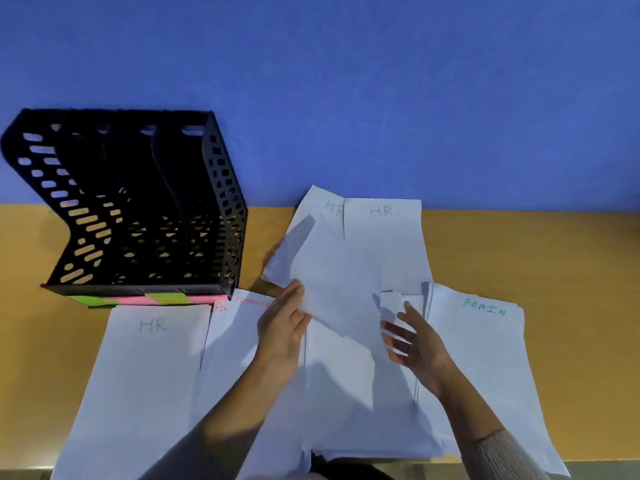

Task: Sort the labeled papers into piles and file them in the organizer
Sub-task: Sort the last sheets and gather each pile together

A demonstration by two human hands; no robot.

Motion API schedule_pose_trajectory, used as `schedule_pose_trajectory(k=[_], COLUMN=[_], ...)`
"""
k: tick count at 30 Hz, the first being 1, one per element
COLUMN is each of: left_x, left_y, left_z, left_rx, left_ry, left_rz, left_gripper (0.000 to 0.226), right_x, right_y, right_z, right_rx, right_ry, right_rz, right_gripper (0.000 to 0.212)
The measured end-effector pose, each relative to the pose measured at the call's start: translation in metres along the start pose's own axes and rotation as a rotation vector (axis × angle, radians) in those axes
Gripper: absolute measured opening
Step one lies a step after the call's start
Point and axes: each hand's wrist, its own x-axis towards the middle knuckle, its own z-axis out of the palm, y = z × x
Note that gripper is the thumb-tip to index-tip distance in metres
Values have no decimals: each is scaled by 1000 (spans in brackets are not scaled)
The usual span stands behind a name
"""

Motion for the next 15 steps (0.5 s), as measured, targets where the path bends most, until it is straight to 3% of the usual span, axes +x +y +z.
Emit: schedule_pose_trajectory(k=[3,6,15], left_x=[-16,-30,-70], left_y=[-3,-8,-25], left_z=[-43,-90,-212], left_rx=[51,147,325], left_ry=[184,360,648], left_rz=[111,233,164], left_gripper=[14,12,14], right_x=[-3,0,2], right_y=[10,32,103], right_z=[33,57,86], right_rx=[-164,-229,-694], right_ry=[-102,-64,-101], right_rz=[6,-7,-47], right_gripper=[30,38,55])
